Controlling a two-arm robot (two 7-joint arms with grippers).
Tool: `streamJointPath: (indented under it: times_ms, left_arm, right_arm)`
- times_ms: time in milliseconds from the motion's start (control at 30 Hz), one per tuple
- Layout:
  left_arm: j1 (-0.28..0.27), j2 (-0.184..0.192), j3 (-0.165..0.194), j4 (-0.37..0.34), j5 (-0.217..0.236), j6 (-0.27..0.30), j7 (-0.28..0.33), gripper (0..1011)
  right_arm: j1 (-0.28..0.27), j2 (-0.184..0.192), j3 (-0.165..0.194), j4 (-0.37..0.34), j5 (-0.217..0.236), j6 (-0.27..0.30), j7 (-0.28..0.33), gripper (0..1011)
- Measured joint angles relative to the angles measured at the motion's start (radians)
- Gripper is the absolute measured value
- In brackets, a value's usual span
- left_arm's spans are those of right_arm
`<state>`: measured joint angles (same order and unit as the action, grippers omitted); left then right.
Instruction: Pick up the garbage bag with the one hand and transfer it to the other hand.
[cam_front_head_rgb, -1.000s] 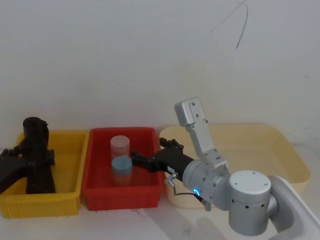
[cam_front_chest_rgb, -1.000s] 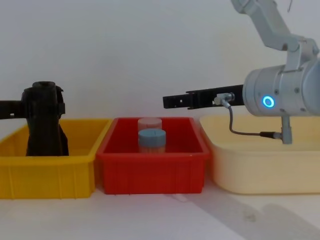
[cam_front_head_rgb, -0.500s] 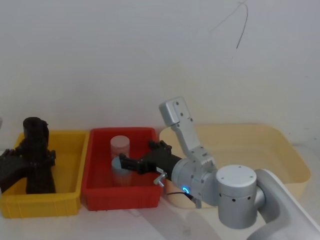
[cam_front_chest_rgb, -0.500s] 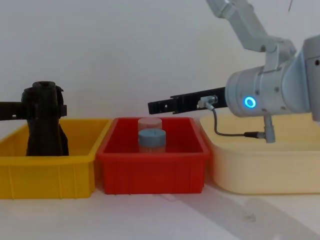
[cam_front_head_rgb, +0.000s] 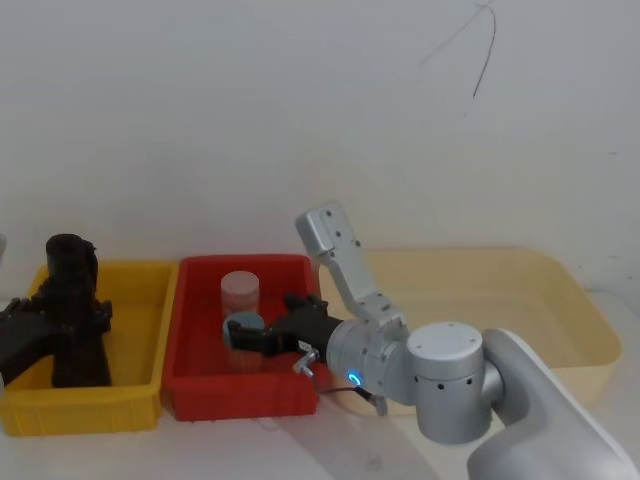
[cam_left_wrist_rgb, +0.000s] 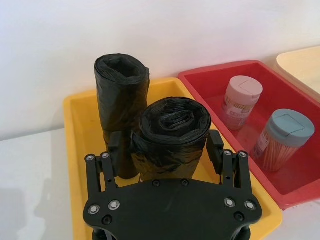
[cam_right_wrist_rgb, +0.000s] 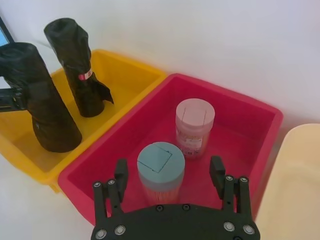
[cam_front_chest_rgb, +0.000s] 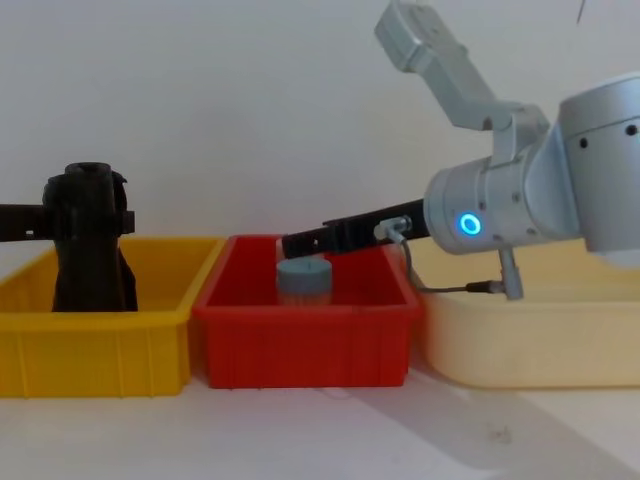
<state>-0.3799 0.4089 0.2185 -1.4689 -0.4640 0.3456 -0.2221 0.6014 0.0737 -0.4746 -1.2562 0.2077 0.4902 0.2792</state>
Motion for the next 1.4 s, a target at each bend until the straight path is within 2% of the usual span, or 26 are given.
streamJointPath:
  times_ms: [567,1400]
  left_arm:
    - [-0.002,0.0,0.001,0.002,0.001,0.001,-0.001,1000]
    - [-0.002,0.0,0.001,0.002,0.001,0.001,-0.001,1000]
  right_arm:
    - [0.061,-0.031,-0.012,0.108,-0.018,-0.005,0.035,1000]
    - [0.102,-0.061,-0.025,0.221,-0.056,-0.043,0.045,1000]
